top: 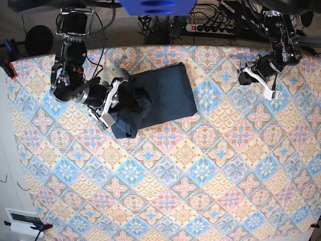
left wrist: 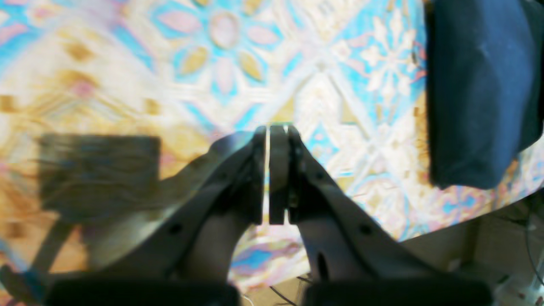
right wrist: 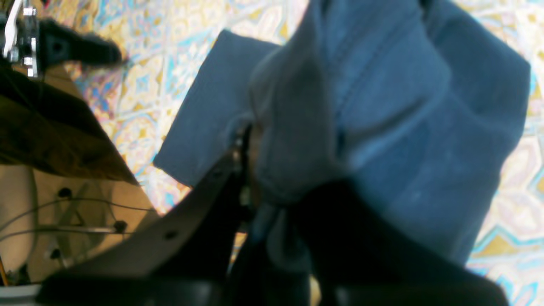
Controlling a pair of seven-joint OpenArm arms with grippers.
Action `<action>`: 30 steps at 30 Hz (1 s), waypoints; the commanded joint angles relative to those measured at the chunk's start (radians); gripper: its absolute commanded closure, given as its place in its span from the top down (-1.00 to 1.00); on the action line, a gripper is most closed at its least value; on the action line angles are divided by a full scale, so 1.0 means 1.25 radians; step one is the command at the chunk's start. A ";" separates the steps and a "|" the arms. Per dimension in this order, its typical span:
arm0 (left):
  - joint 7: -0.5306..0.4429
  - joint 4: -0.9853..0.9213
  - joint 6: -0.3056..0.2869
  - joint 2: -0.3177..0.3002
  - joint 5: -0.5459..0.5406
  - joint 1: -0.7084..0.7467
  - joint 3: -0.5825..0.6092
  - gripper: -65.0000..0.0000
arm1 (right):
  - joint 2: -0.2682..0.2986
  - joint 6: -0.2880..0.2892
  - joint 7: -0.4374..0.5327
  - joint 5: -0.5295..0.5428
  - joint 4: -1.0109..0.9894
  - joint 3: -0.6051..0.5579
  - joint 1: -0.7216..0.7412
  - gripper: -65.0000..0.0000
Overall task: Layout the t-shirt on the table in an organized manner, then fold the t-shirt properly
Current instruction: 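Press the folded bundle with the right gripper and bring the left gripper over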
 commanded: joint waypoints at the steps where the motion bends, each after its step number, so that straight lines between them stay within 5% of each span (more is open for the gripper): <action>1: -0.012 0.009 -0.004 -0.008 -0.012 -0.005 -0.004 -1.00 | -0.009 0.003 0.024 0.028 0.009 -0.015 0.031 -0.99; 5: -0.012 0.012 -0.004 0.003 -0.012 -0.007 -0.004 -1.00 | -0.012 0.003 0.025 0.027 0.004 -0.064 0.095 -0.96; 15: -0.012 0.012 -0.004 -0.003 -0.012 -0.007 -0.004 -1.00 | -0.016 0.003 0.025 -0.162 -0.105 -0.229 0.107 -0.37; 30: -0.012 0.012 -0.004 -0.002 -0.012 -0.008 -0.004 -1.00 | 0.006 0.003 0.024 -0.173 0.047 -0.353 0.102 -0.33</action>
